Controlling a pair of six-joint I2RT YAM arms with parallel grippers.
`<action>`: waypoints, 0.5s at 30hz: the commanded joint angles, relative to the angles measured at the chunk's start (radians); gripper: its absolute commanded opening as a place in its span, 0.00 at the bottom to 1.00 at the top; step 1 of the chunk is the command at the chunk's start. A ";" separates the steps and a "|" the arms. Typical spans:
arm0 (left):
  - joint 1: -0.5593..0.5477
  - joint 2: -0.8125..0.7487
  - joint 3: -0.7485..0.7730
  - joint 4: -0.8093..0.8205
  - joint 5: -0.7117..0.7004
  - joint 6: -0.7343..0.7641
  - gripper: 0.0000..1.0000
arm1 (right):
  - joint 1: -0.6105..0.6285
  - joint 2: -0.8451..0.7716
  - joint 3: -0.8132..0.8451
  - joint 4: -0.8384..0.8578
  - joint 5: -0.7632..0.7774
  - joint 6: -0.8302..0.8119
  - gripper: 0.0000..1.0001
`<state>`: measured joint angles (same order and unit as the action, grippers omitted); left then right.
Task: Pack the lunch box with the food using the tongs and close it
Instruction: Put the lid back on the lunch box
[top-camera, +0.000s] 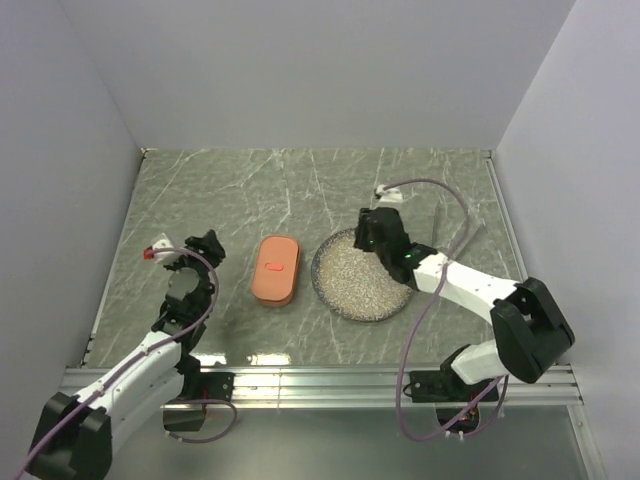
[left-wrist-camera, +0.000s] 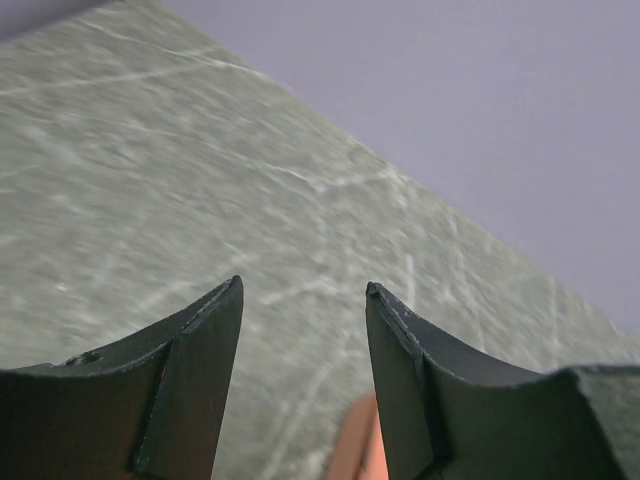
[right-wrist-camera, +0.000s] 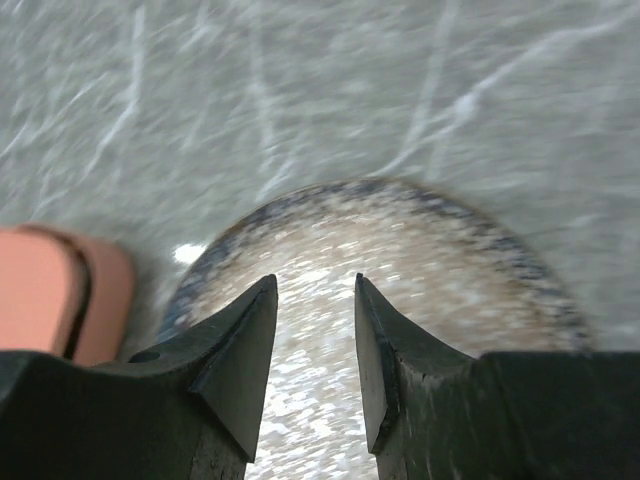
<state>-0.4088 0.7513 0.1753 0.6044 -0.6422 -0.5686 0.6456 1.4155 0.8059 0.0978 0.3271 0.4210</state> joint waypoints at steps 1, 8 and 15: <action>0.152 0.041 0.047 0.001 0.097 -0.056 0.59 | -0.096 -0.075 -0.033 0.091 -0.025 -0.036 0.45; 0.373 0.213 0.142 0.034 0.259 -0.112 0.59 | -0.361 -0.136 -0.060 0.152 -0.140 -0.044 0.45; 0.553 0.260 0.245 0.006 0.417 -0.146 0.59 | -0.546 -0.289 -0.105 0.194 -0.244 -0.002 0.45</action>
<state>0.1097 1.0229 0.3626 0.5930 -0.3279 -0.6930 0.1303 1.2228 0.7147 0.2279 0.1463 0.4034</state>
